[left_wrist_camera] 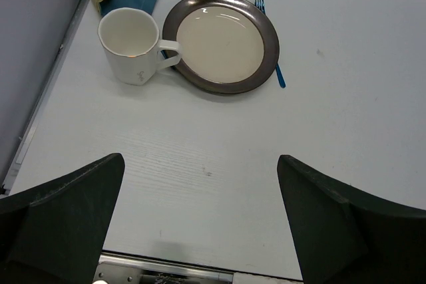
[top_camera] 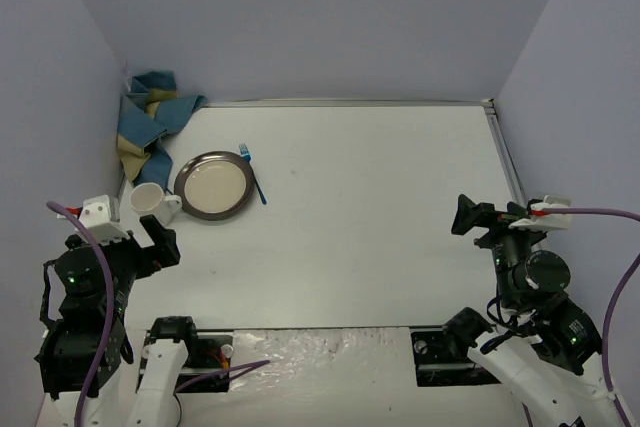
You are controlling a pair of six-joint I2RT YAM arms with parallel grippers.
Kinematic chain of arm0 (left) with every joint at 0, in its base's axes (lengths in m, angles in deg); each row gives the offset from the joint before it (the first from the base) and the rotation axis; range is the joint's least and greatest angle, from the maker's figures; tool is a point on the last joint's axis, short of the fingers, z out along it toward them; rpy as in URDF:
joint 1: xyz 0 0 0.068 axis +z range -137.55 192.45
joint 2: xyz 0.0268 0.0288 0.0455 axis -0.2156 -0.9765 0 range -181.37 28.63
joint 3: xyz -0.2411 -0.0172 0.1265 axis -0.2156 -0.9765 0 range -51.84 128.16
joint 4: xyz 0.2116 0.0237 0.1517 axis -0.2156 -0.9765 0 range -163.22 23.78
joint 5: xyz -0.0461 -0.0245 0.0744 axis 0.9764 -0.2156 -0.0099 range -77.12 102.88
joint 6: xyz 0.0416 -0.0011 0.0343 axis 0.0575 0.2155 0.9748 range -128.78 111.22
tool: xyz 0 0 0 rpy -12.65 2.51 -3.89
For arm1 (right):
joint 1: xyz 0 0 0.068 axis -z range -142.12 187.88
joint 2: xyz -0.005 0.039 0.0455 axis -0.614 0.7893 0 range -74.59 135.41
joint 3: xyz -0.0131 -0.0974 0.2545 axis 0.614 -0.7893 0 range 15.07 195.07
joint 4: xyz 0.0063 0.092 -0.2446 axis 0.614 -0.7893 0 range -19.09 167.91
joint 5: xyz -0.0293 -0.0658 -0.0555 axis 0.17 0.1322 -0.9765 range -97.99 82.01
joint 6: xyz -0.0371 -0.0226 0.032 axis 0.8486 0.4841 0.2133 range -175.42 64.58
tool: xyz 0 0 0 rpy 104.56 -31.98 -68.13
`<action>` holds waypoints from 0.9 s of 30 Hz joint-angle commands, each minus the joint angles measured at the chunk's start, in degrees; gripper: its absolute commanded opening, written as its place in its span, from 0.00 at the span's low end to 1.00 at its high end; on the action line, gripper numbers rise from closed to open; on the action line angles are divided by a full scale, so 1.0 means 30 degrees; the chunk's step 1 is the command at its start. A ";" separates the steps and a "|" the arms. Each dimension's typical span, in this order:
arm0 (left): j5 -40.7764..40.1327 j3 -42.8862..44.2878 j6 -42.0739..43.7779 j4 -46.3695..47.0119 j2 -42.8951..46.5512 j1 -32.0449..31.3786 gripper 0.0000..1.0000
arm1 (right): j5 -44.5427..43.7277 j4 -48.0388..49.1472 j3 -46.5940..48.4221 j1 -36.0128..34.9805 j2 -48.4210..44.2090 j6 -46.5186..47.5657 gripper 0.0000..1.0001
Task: Set the dinner table for one person
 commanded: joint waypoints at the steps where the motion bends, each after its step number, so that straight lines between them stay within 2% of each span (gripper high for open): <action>1: 0.0458 0.0460 0.0323 0.0992 -0.0556 -0.0086 0.97 | -0.0296 0.0948 0.0549 -0.0160 0.0683 0.0336 1.00; 5: 0.0395 0.0293 -0.0174 0.1494 -0.1261 -0.0084 0.97 | 0.0401 0.0928 0.0542 -0.0167 0.0971 0.0215 1.00; 10: -0.0395 0.0534 -0.1046 0.3024 -0.3613 -0.0056 0.97 | 0.1847 0.0932 0.0480 -0.0139 0.2054 -0.0477 1.00; 14: -0.2196 0.1574 -0.1479 0.4456 -0.7523 -0.0069 0.97 | 0.2617 0.1139 0.0849 -0.0139 0.3791 -0.1470 1.00; 19: -0.4516 0.2457 -0.0984 0.8434 -1.1591 0.0286 0.97 | 0.3714 0.2080 0.0746 -0.0144 0.5955 -0.1796 1.00; 27: -0.4329 0.7053 -0.2246 1.1750 -1.9453 0.3094 0.97 | 0.5589 0.4437 0.0015 -0.0110 0.8625 -0.2280 1.00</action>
